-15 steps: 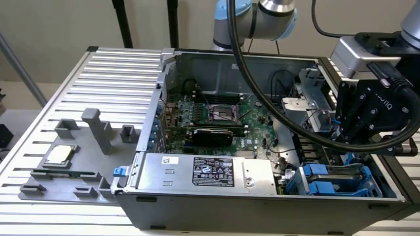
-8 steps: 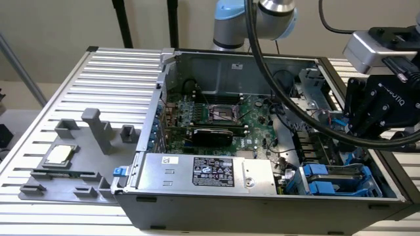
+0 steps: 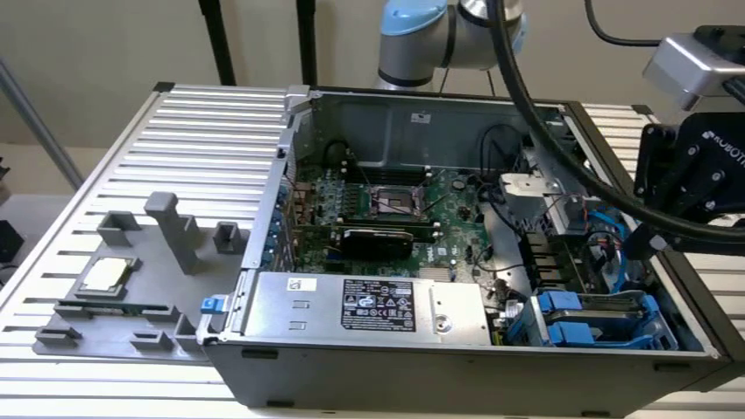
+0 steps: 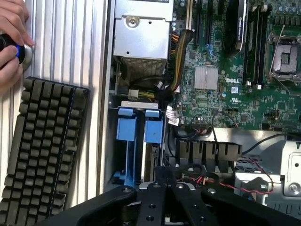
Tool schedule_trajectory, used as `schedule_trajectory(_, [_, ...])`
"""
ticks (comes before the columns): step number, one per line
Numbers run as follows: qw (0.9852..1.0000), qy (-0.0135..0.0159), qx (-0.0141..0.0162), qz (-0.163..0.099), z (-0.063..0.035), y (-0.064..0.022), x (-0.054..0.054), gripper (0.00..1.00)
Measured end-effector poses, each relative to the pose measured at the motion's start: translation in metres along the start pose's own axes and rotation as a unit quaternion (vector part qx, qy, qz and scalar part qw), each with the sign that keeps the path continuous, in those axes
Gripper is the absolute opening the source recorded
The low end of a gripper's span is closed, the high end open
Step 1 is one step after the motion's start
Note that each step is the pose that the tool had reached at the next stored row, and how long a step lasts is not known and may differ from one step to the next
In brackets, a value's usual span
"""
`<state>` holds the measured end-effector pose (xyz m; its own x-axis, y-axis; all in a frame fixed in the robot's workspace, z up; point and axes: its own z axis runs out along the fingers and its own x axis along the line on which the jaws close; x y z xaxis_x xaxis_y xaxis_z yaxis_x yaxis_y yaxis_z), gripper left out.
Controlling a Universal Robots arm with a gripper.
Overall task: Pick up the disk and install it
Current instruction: 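Insert the first disk wire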
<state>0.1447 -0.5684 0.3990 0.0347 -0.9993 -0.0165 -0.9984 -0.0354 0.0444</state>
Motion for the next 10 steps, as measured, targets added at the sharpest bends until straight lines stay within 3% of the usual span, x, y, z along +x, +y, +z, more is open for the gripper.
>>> schedule_trajectory(2, [1.0,-0.0012,0.0001,0.0,-0.0025,-0.0047,0.0,0.0])
schedule_trajectory(3, [1.0,-0.0036,0.0002,0.0,-0.003,-0.0076,0.0,0.0])
schedule_trajectory(7, [0.9998,-0.0191,0.0007,-0.001,-0.0037,-0.0233,0.0,0.0])
schedule_trajectory(8, [0.9998,-0.0218,0.0008,-0.001,-0.0036,-0.0266,0.0,0.0])
schedule_trajectory(10, [0.9997,-0.0235,0.0009,-0.001,-0.0014,-0.03,0.0,0.0])
